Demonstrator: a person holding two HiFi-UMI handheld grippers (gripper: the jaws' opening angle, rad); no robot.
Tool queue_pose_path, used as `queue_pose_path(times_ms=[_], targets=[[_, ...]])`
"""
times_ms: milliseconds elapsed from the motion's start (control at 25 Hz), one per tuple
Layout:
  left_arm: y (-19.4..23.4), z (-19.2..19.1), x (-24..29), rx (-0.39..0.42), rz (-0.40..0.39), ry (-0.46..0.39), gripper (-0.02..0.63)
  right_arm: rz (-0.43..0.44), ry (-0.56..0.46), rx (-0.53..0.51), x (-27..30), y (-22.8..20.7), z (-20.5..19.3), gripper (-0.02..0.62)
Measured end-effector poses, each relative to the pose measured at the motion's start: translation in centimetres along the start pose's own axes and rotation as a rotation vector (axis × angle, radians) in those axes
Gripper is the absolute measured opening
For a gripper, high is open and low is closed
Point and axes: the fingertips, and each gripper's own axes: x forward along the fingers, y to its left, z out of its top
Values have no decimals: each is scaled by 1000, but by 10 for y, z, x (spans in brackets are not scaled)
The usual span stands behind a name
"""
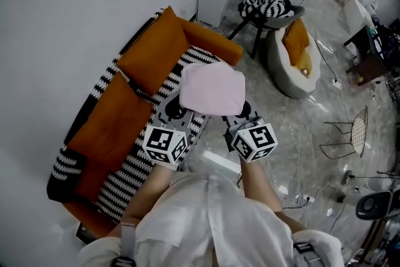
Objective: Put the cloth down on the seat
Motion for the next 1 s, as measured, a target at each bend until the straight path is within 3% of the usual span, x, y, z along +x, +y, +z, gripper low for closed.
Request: queue_pose_path(times_ms=[280,640,1000], targets=[[58,-8,17,151,-29,96,115,-11,152,-132,54,-10,-25,121],[98,-51,61,108,-70,221,120,-38,259,-72,97,-46,-74,121],[166,-131,216,70,-190,370,123,-83,348,9,201,-183,-147,121]])
